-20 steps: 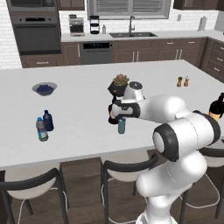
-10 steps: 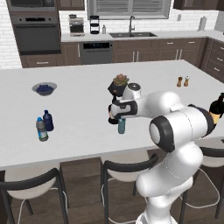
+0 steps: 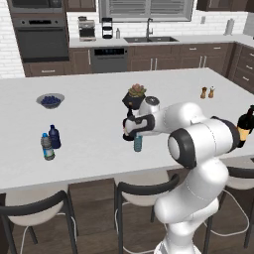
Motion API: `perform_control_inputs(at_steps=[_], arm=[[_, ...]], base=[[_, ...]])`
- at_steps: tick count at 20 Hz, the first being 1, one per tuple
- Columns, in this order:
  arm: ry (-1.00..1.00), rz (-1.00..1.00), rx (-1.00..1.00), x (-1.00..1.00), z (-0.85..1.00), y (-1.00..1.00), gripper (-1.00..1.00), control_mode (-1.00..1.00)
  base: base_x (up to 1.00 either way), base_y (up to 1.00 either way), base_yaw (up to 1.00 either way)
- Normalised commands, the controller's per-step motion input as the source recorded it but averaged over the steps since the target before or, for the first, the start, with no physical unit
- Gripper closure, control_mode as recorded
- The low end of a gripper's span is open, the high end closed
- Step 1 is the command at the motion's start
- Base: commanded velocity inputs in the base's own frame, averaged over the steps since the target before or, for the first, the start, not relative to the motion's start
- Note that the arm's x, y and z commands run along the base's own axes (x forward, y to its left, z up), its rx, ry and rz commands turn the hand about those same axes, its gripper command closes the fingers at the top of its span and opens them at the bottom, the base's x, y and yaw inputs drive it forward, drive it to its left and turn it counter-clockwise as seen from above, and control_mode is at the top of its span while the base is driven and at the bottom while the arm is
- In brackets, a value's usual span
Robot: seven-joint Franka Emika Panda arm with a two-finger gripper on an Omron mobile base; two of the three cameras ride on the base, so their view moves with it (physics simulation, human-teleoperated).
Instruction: Move the plastic bottles in the middle to the plastics group, and the glass bottles in the middle to the glass group.
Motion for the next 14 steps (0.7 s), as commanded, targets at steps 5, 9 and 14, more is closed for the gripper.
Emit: perform_control_inputs(at_steps=[5, 9, 14], arm=[[-0.08, 0.03, -0.02, 0.12, -0.07, 0.00, -1.00, -1.00], [-0.03, 0.02, -0.01, 0.01, -0.10, 0.00, -1.00, -1.00], [0.00, 0.01, 0.00, 0.00, -0.07, 0.00, 1.00, -1.00]], base=[[0.00, 0.00, 0.00], [0.00, 0.00, 0.00], [0.00, 0.00, 0.00]])
